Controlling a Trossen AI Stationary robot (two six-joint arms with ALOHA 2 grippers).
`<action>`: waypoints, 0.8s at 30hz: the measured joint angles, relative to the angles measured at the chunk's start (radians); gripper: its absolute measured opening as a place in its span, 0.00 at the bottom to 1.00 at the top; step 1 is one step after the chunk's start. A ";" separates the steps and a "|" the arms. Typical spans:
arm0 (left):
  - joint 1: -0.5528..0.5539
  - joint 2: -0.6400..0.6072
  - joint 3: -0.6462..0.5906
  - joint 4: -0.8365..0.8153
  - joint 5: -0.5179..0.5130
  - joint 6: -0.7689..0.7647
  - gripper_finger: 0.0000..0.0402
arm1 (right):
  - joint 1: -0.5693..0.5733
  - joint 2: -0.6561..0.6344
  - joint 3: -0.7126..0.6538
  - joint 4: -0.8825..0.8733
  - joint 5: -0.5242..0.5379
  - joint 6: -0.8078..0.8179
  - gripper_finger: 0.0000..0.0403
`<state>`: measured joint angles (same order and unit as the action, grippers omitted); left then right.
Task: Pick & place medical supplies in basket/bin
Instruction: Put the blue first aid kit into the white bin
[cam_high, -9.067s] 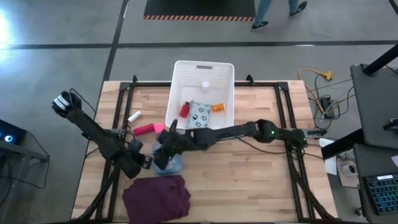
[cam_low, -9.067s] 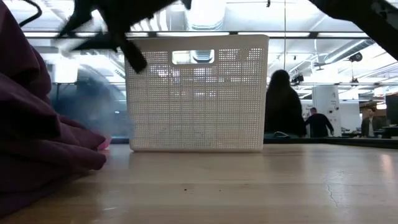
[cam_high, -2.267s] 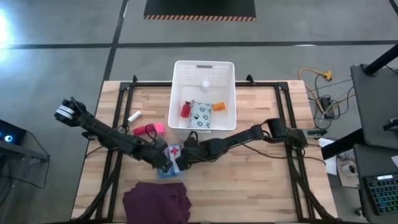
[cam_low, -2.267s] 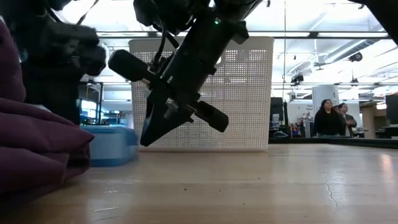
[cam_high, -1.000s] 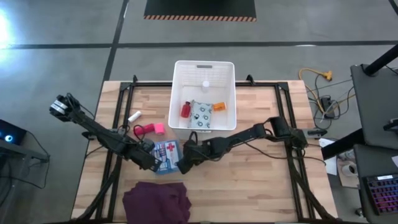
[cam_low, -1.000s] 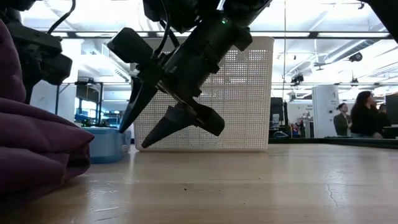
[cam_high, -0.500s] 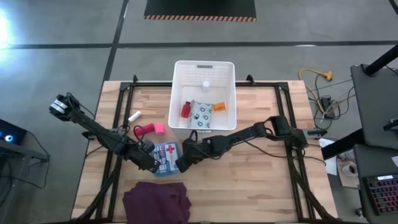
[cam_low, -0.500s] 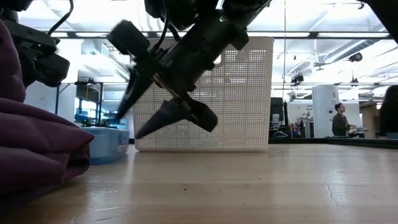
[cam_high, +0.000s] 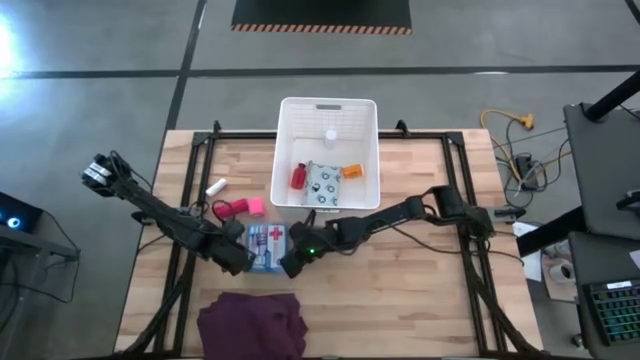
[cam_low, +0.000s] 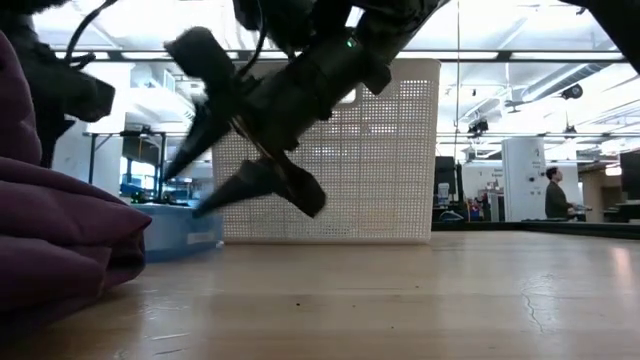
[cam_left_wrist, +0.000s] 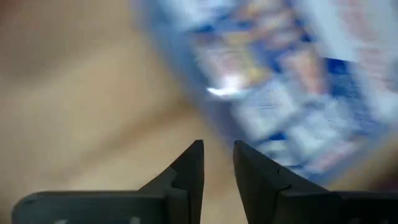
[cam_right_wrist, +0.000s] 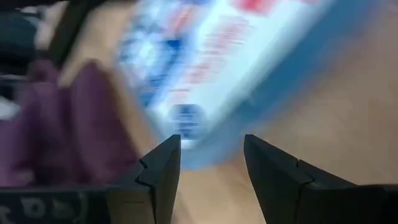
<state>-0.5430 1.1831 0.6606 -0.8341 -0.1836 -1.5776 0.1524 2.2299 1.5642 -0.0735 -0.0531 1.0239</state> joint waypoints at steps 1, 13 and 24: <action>0.001 -0.003 0.005 -0.054 -0.010 -0.001 0.17 | 0.000 -0.002 0.000 0.024 -0.001 -0.016 0.42; -0.004 -0.008 0.058 -0.073 -0.052 -0.035 0.17 | -0.007 -0.031 -0.003 -0.052 0.019 -0.020 0.66; -0.008 0.003 -0.016 0.057 -0.079 0.076 0.17 | -0.022 -0.032 -0.090 0.005 0.021 0.071 0.68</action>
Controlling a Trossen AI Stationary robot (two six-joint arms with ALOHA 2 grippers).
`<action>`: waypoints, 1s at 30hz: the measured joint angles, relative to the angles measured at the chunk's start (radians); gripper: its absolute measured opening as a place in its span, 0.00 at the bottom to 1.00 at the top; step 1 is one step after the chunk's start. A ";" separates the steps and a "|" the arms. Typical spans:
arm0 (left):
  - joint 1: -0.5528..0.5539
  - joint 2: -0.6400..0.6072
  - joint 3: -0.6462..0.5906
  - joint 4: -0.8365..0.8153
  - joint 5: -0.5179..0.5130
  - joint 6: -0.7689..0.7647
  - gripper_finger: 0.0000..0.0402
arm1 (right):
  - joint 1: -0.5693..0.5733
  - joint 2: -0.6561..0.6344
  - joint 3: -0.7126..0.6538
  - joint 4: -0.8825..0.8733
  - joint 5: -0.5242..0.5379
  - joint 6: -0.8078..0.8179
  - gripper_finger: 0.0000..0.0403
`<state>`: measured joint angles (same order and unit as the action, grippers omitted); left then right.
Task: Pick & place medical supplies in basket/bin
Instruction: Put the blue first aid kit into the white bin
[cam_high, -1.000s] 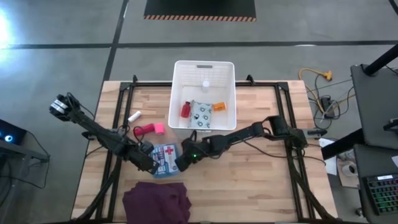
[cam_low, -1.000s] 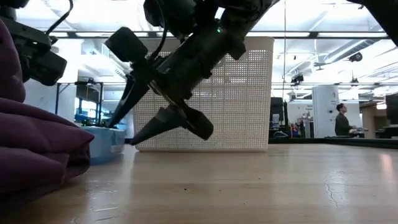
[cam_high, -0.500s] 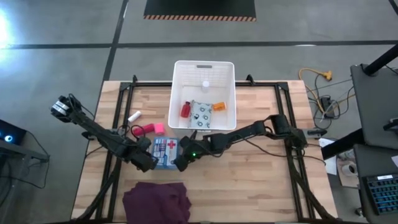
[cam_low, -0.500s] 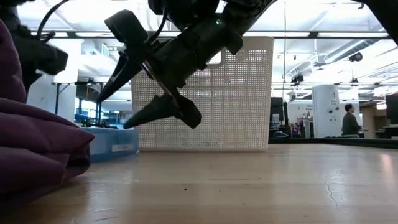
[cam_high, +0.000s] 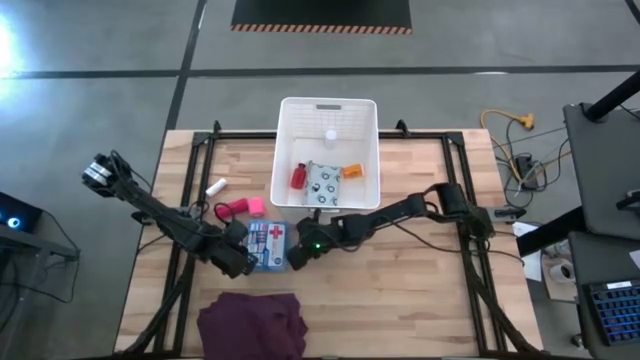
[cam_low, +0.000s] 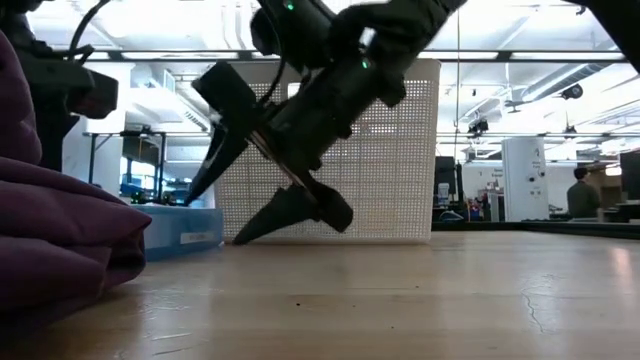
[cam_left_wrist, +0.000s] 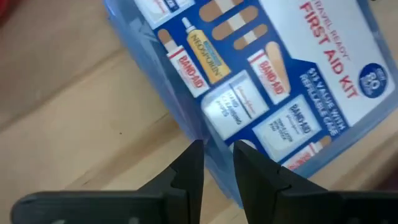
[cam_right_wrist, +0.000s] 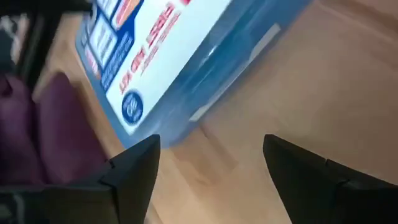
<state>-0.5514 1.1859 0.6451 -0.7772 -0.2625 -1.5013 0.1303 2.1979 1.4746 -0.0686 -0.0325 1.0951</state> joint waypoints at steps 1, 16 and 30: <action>0.000 -0.002 -0.009 0.012 0.002 0.000 0.17 | -0.003 0.000 -0.020 0.043 -0.011 0.031 0.68; -0.090 -0.008 -0.135 0.097 0.086 -0.136 0.17 | -0.013 -0.003 -0.199 0.450 -0.016 0.266 0.67; -0.084 0.003 -0.125 0.253 0.064 -0.134 0.17 | -0.004 0.042 -0.056 0.285 0.011 0.232 0.65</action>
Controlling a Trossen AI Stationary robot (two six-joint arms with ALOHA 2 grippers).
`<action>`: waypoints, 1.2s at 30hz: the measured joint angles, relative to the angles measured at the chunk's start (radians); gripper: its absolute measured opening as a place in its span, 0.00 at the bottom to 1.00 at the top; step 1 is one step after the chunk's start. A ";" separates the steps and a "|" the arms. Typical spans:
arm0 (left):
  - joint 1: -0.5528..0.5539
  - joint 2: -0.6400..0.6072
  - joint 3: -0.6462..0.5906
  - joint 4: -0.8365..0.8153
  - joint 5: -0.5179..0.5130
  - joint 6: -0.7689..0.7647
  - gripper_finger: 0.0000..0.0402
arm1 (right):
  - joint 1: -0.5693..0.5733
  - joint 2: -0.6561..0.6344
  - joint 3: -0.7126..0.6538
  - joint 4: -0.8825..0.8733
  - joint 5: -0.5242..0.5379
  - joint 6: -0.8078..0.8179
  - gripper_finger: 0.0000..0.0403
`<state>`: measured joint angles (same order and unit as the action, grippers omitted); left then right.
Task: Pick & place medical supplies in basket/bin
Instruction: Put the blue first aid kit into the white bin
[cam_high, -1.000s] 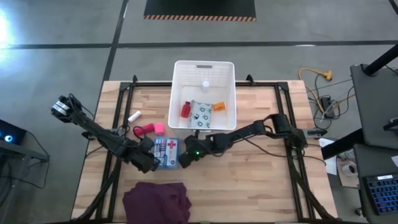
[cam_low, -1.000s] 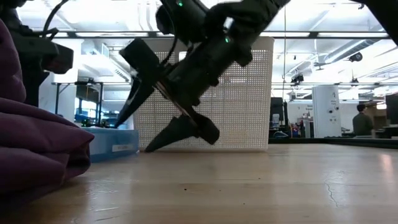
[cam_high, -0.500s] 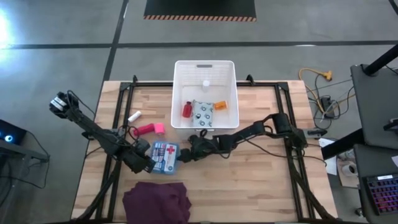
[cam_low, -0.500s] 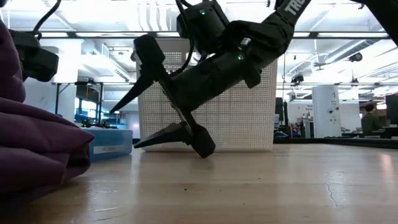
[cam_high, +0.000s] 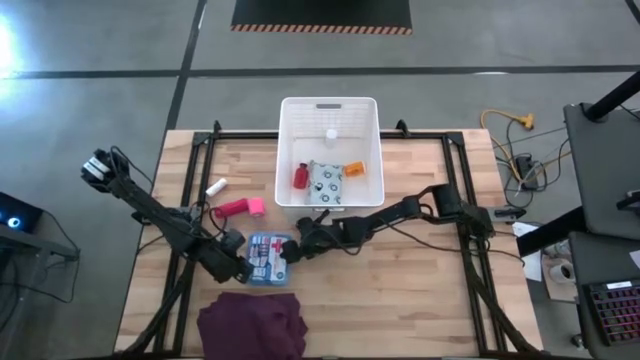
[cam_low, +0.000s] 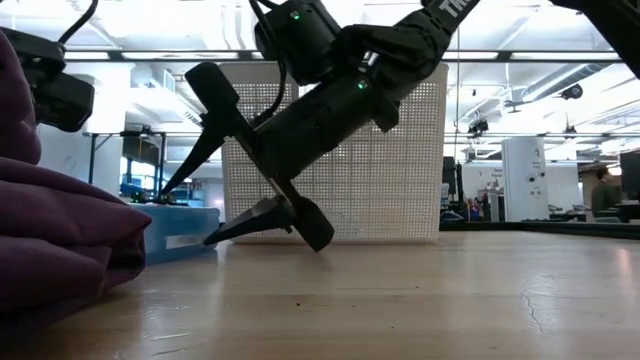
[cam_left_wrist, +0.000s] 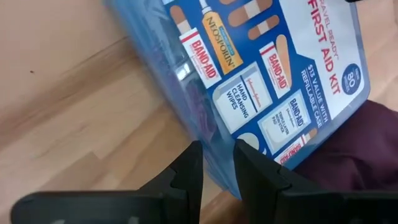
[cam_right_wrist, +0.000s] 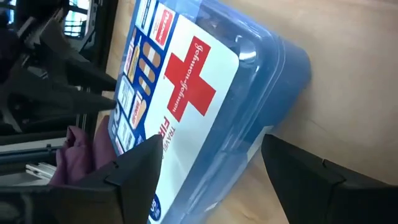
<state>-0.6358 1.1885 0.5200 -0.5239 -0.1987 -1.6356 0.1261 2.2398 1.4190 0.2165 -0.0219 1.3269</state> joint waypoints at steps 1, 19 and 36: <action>0.005 0.000 0.005 0.000 -0.004 0.002 0.17 | 0.000 0.000 0.003 -0.007 0.000 -0.001 0.65; 0.013 -0.005 0.150 -0.264 -0.094 0.149 0.17 | 0.013 -0.004 0.019 -0.065 -0.001 -0.025 0.64; -0.001 -0.050 0.145 -0.464 -0.029 0.031 0.17 | 0.018 -0.005 0.018 -0.085 0.008 0.002 0.63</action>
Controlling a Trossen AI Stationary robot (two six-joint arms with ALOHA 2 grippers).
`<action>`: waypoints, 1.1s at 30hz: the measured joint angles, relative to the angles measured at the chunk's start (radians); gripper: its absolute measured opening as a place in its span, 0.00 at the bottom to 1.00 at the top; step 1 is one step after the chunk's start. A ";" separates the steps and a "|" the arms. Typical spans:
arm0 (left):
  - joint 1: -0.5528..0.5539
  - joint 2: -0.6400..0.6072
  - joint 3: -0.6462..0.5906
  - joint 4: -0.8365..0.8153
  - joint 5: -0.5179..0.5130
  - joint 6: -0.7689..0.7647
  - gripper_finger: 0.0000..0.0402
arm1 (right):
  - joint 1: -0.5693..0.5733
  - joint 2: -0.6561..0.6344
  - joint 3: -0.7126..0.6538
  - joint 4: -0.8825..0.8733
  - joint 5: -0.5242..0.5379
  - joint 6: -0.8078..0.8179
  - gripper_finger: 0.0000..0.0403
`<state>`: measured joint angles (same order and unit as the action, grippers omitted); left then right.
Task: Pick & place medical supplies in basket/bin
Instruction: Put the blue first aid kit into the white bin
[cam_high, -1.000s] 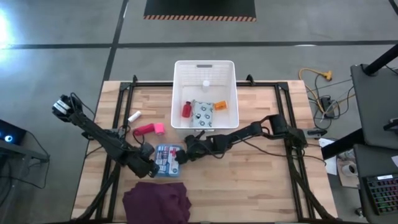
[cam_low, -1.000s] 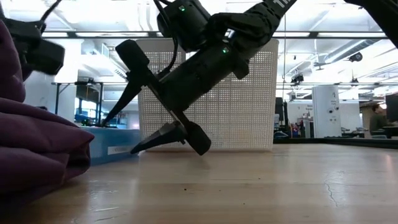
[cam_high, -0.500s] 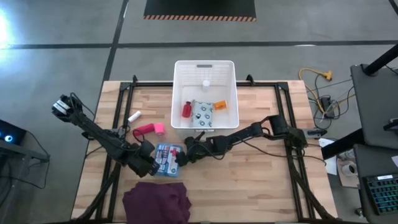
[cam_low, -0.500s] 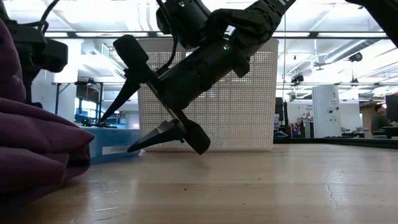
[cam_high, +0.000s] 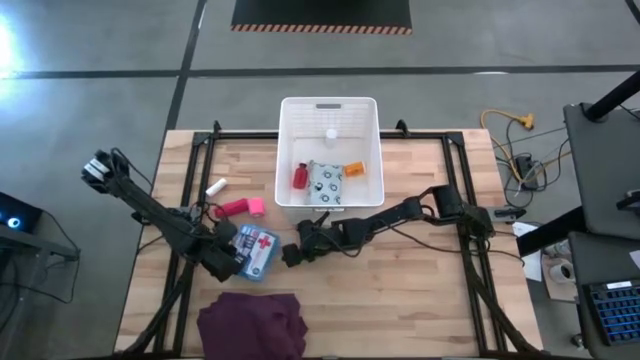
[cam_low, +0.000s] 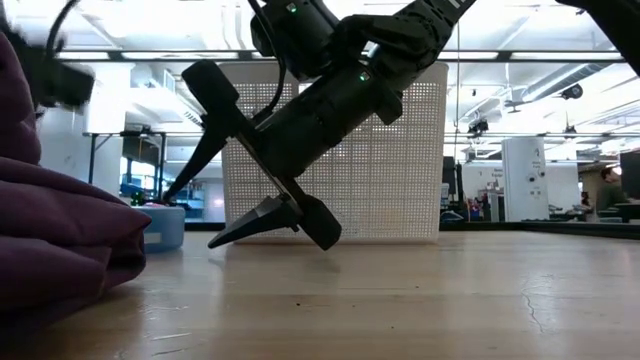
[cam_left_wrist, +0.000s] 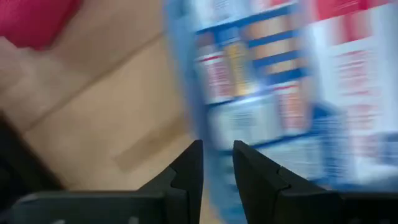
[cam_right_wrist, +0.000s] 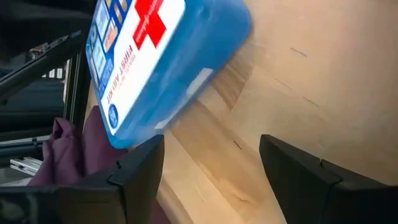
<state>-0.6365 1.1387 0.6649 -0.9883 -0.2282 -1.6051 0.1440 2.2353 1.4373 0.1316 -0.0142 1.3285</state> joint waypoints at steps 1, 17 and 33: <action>0.000 -0.013 0.023 0.006 -0.021 -0.001 0.17 | 0.000 0.000 0.000 -0.001 0.001 0.000 0.63; 0.021 0.004 -0.021 -0.115 -0.074 -0.100 0.07 | 0.003 -0.001 -0.001 0.002 0.017 -0.019 0.62; 0.038 0.030 -0.225 0.388 -0.077 -0.158 0.00 | 0.028 -0.001 -0.001 0.001 0.006 0.004 0.62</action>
<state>-0.5981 1.1687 0.4401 -0.5999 -0.3051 -1.7626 0.1720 2.2341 1.4361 0.1329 -0.0081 1.3327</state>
